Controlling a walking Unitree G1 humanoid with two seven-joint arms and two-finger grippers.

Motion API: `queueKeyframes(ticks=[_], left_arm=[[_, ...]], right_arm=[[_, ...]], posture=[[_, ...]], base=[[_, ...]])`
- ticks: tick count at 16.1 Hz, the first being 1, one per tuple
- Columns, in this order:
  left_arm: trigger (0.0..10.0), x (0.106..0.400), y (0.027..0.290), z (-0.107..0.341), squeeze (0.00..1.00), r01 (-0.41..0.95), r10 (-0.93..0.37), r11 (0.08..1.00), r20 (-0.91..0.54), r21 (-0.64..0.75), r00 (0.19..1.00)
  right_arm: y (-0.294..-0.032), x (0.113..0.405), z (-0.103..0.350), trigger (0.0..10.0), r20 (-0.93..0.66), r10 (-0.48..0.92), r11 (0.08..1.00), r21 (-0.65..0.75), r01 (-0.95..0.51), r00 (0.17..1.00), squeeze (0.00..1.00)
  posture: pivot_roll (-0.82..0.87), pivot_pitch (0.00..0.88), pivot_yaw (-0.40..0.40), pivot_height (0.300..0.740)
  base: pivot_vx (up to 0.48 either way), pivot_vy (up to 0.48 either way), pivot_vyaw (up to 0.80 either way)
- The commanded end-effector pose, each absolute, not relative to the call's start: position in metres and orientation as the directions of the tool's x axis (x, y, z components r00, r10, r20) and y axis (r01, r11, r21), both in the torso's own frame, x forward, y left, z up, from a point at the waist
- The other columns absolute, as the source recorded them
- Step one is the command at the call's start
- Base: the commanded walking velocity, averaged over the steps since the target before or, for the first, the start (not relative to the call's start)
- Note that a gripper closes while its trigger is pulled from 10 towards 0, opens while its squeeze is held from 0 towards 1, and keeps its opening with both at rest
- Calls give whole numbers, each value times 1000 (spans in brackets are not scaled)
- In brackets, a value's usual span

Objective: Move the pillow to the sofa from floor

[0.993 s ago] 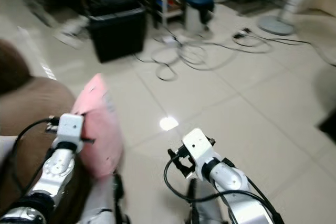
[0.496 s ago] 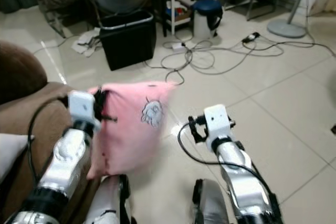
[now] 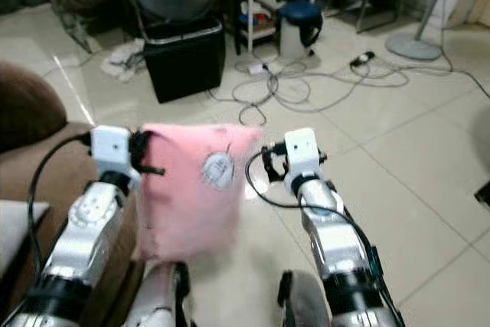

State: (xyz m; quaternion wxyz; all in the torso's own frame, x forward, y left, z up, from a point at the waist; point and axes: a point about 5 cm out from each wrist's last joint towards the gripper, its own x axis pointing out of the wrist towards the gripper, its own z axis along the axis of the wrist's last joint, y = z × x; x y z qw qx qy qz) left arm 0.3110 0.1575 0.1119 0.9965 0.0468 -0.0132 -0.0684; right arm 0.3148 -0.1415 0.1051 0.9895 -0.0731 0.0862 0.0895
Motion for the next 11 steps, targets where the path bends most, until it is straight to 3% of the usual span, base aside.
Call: queueKeyframes(ticks=[1,11], left_arm=[[10000,316,158,130,0,131,-141,984,76,118,987],[10000,321,155,138,0,119,-130,988,112,100,985]], right_arm=[[-146,318,109,10000,-164,142,977,-138,-166,976,0],[-142,327,108,10000,-161,167,969,-156,-193,973,0]], posture=[[85,0,33,668],[65,0,8,740]], base=[[0,0,0],[0,0,0]])
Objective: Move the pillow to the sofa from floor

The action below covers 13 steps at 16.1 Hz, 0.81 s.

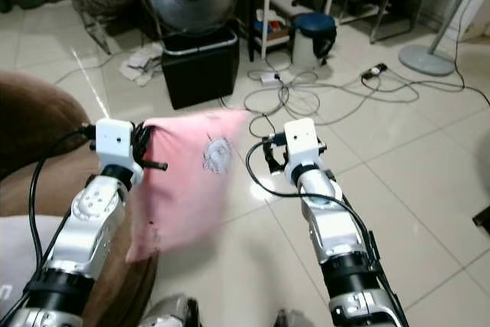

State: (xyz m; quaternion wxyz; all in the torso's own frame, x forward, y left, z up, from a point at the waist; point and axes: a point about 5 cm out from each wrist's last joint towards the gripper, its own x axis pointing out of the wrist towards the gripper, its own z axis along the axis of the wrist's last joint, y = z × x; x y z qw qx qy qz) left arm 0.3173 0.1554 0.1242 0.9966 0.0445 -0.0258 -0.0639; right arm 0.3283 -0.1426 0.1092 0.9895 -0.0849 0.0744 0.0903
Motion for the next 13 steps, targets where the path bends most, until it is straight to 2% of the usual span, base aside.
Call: queueKeyframes(ticks=[1,4,10,13], left_arm=[[10000,319,154,139,0,114,-125,989,118,99,985],[10000,314,157,137,0,89,-100,991,118,97,988],[10000,309,154,134,0,118,-138,977,103,180,985],[10000,305,159,129,0,107,-119,983,75,146,990]], right_arm=[[-140,327,105,10000,-173,180,966,-155,-207,968,0],[-133,328,106,10000,-172,215,956,-164,-243,961,0],[-135,326,98,10000,-189,174,966,-156,-204,966,0],[-131,319,92,10000,-206,189,958,-174,-226,960,0]], posture=[[82,0,-3,740],[88,0,-9,740],[113,0,-6,740],[97,0,14,740]], base=[[0,0,0],[0,0,0],[0,0,0],[0,-430,144]])
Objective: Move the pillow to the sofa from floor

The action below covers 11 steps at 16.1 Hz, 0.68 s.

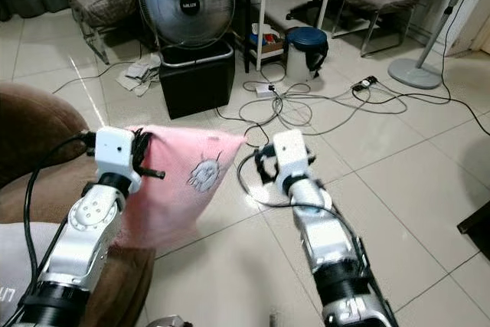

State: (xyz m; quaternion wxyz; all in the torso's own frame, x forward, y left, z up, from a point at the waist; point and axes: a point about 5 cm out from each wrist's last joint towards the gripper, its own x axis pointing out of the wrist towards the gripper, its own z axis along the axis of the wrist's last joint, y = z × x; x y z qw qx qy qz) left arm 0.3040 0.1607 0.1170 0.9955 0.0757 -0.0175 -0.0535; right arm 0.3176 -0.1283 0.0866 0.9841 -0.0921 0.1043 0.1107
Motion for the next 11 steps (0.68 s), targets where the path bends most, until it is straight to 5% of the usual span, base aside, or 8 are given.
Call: queueKeyframes(ticks=[1,11], left_arm=[[10000,306,158,128,0,115,-128,980,71,159,989],[10000,306,156,130,0,108,-125,972,73,207,989]], right_arm=[[-133,318,90,10000,-213,185,958,-179,-224,959,0],[-140,327,93,10000,-211,190,947,-217,-236,959,0]], posture=[[101,0,8,740],[117,0,-11,740]], base=[[0,-480,800],[0,-480,800]])
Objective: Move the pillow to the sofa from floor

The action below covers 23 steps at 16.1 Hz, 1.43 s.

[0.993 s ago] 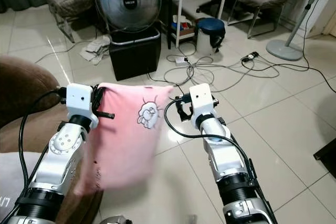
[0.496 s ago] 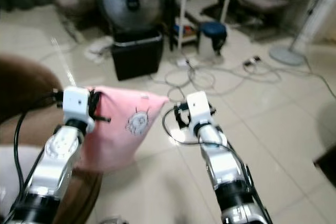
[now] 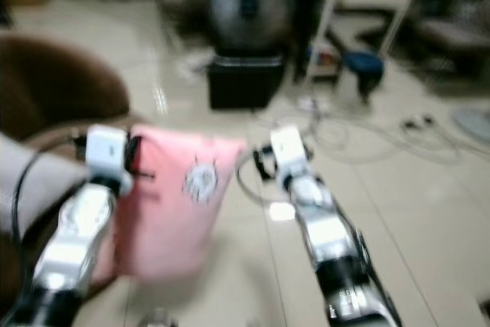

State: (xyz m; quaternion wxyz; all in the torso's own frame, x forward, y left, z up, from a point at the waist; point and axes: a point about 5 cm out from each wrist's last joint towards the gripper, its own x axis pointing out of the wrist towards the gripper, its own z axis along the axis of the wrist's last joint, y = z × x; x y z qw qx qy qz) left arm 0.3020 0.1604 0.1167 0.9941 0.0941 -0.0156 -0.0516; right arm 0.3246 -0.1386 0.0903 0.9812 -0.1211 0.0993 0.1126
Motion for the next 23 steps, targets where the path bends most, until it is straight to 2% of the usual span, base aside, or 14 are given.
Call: queueKeyframes(ticks=[1,23], left_arm=[[10000,306,156,130,0,110,-127,972,73,208,989],[10000,313,146,127,0,166,-182,960,52,223,982]], right_arm=[[-141,326,93,10000,-212,188,948,-217,-233,959,0],[-150,318,84,10000,-225,132,964,-198,-178,965,0]], posture=[[117,0,-11,740],[59,0,38,740]], base=[[0,-480,800],[0,-480,800]])
